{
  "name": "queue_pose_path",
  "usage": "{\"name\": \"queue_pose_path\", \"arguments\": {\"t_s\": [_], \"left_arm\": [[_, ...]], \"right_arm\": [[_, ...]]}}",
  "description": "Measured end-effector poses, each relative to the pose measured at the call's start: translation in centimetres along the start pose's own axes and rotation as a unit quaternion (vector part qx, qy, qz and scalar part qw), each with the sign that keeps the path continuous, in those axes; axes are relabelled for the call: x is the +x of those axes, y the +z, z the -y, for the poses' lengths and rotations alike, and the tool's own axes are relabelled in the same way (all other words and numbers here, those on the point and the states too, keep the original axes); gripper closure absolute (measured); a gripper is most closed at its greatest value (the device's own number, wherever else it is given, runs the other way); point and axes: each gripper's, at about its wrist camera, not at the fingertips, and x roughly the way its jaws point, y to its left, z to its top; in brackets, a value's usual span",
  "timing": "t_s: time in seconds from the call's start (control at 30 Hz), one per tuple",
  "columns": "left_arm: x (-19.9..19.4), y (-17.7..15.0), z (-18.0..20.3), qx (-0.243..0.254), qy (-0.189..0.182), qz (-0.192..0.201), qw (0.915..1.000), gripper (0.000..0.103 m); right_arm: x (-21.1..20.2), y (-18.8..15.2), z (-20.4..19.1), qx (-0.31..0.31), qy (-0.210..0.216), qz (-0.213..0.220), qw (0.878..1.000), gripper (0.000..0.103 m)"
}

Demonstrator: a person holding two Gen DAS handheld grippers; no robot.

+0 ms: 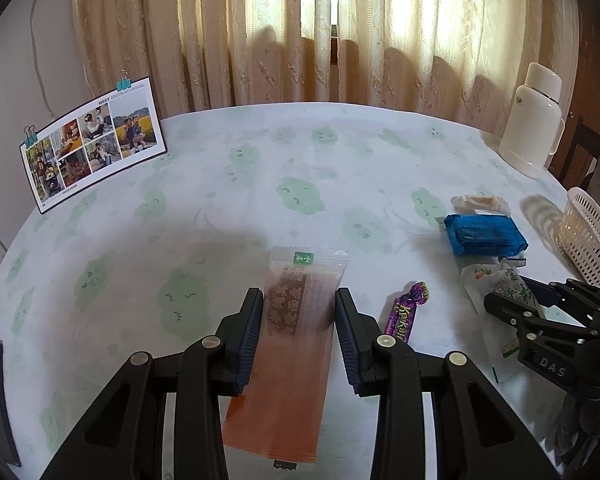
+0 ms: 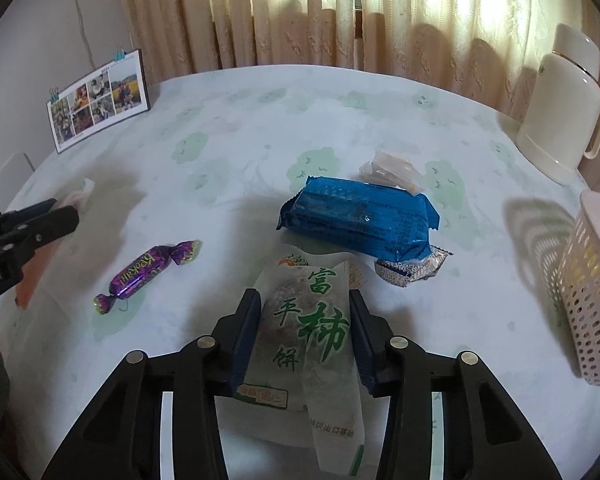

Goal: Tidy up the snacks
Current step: 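Grasp the white persimmon-cake bag with the right gripper while the left holds the pastry bag, then carry the persimmon-cake bag into the basket and open the right gripper while the left holds the pastry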

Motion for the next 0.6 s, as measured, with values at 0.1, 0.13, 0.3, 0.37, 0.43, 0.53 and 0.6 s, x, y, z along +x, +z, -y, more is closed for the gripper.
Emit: {"name": "queue_pose_path", "arguments": {"t_s": [0.1,0.13,0.3,0.37,0.43,0.53,0.6], "left_arm": [[0.0,0.0,0.0,0.001,0.001,0.0,1.0,0.07],[0.0,0.0,0.0,0.0,0.001,0.0,1.0,0.07],[0.0,0.0,0.0,0.0,0.001,-0.001,1.0,0.07],[0.1,-0.1,0.0,0.001,0.001,-0.002,1.0,0.07],[0.1,-0.1,-0.1,0.002,0.002,-0.003,1.0,0.07],[0.2,-0.1,-0.2,0.006,0.001,-0.004,1.0,0.07],[0.2,-0.1,-0.2,0.007,0.0,-0.003,1.0,0.07]], "right_arm": [[-0.8,-0.2,0.1,0.006,0.011,0.012,1.0,0.061],[-1.1,-0.2,0.1,0.006,0.012,0.018,1.0,0.061],[-3.0,-0.2,0.8,0.02,0.017,0.047,0.999,0.072],[-3.8,-0.1,1.1,0.024,0.02,0.057,0.998,0.072],[-4.2,0.0,1.4,0.024,0.02,0.061,0.998,0.072],[-3.9,0.0,1.5,0.026,0.023,0.055,0.998,0.071],[-3.2,0.0,1.8,0.038,0.025,0.042,0.998,0.064]]}}
